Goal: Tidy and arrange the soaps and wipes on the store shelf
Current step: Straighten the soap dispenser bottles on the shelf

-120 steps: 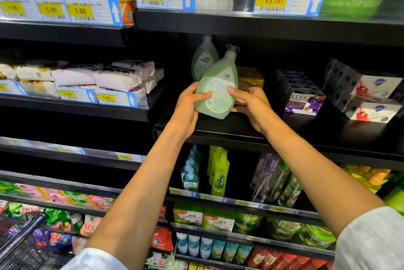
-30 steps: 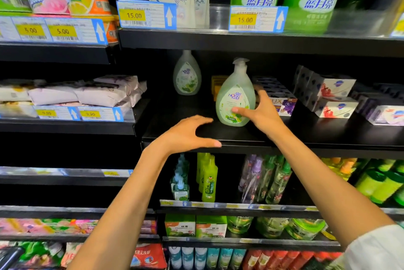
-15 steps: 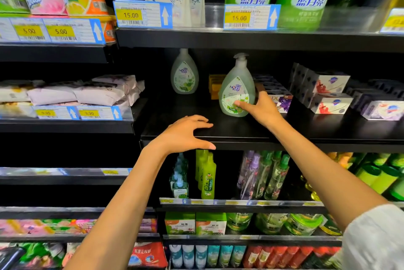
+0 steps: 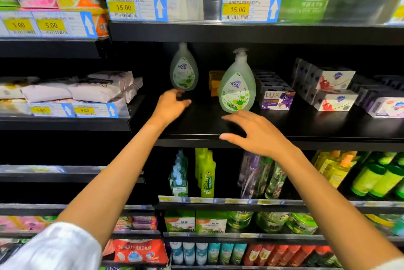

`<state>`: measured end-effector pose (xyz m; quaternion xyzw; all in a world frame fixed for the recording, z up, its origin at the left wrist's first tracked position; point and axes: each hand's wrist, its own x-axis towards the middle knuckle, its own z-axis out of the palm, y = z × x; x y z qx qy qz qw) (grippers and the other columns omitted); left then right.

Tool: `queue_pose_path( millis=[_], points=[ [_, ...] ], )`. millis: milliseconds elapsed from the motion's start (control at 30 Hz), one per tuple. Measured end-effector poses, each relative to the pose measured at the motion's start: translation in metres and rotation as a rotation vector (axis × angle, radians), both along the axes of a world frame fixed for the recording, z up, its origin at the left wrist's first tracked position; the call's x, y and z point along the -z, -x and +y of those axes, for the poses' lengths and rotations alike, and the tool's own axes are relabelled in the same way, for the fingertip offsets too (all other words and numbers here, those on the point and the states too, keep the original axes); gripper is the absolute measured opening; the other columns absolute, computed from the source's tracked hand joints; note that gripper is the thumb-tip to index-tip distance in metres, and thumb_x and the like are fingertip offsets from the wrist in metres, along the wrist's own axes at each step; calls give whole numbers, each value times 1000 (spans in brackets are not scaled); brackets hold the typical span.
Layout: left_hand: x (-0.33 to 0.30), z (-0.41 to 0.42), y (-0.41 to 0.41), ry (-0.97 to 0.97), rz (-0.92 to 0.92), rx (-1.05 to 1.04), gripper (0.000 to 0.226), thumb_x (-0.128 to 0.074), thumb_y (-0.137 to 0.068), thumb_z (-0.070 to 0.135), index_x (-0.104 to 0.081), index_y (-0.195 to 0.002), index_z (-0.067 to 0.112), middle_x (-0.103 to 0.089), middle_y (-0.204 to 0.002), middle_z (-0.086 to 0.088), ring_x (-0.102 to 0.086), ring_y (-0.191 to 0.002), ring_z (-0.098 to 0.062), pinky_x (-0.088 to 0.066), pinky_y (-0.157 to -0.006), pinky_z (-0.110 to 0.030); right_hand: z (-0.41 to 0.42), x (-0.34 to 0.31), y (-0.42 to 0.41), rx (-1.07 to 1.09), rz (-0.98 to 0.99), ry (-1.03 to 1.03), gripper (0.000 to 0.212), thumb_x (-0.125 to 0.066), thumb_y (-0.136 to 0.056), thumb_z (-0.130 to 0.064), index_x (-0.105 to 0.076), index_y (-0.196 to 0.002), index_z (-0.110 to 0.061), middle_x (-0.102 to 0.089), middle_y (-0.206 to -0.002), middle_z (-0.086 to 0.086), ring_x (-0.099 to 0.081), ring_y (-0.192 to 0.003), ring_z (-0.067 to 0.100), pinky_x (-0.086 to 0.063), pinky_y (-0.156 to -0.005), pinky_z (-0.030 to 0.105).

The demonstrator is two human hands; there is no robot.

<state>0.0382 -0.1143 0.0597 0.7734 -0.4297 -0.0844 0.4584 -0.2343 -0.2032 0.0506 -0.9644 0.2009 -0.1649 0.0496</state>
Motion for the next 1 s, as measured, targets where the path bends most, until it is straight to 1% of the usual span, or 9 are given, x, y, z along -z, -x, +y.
queue_pose_path(
  millis=[133, 233, 300, 400, 500, 600, 733, 833, 1000],
  points=[
    [-7, -36, -16, 102, 273, -105, 55, -76, -93, 19, -57, -144, 12, -61, -143, -9, -55, -134, -25, -46, -105, -27, -4, 4, -2, 0, 89, 90, 85, -36, -85, -91, -49, -150, -37, -51, -148, -12, -50, -136, 13, -51, -104, 40],
    [-12, -63, -27, 183, 339, -147, 55, -77, -93, 16, -56, -143, 8, -60, -145, -10, -55, -136, -26, -44, -97, -23, -8, 4, -2, 3, 100, 97, 86, -36, -83, -91, -49, -150, -39, -50, -150, -12, -49, -138, 14, -50, -106, 41],
    [-13, -79, -37, 205, 389, -189, 61, -79, -90, 13, -54, -145, 6, -59, -146, -11, -54, -137, -27, -44, -96, -24, -9, 4, -2, -2, 95, 91, 87, -35, -81, -92, -50, -150, -40, -51, -150, -12, -49, -138, 13, -50, -107, 40],
    [-8, -98, -54, 218, 387, -213, 67, -83, -84, 9, -54, -144, 5, -60, -145, -12, -55, -137, -27, -48, -104, -30, -11, 5, -2, -9, 68, 76, 85, -39, -82, -90, -53, -148, -39, -52, -150, -13, -48, -139, 10, -50, -107, 37],
    [-6, -115, -64, 249, 406, -169, 63, -82, -84, 5, -58, -142, 6, -60, -145, -12, -55, -136, -25, -47, -107, -30, -10, 2, -2, 4, 87, 59, 85, -40, -81, -90, -51, -150, -42, -49, -153, -16, -43, -142, 7, -46, -112, 35],
    [-4, -126, -74, 272, 431, -122, 65, -84, -83, 4, -59, -142, 6, -60, -145, -11, -55, -136, -25, -46, -110, -32, -10, 1, -3, 12, 101, 29, 88, -37, -78, -92, -49, -150, -43, -47, -154, -17, -41, -144, 7, -44, -115, 37],
    [-1, -131, -79, 320, 427, -153, 63, -88, -77, 4, -63, -135, 7, -64, -140, -10, -57, -134, -25, -47, -112, -38, -10, 1, -3, 9, 92, 37, 89, -36, -78, -94, -50, -149, -43, -49, -152, -17, -44, -142, 7, -46, -113, 38],
    [-2, -126, -75, 349, 451, -168, 64, -91, -73, 4, -66, -132, 8, -67, -135, -9, -60, -129, -23, -51, -108, -37, -10, 1, -3, 9, 84, 36, 87, -40, -78, -93, -53, -148, -42, -51, -150, -17, -46, -140, 8, -47, -111, 38],
    [-3, -101, -59, 351, 466, -165, 69, -93, -69, 4, -65, -132, 8, -68, -120, -1, -62, -108, -15, -55, -86, -28, -4, -1, -1, 16, 83, 21, 85, -44, -78, -93, -54, -146, -44, -52, -150, -17, -49, -138, 10, -49, -108, 40]
  ],
)
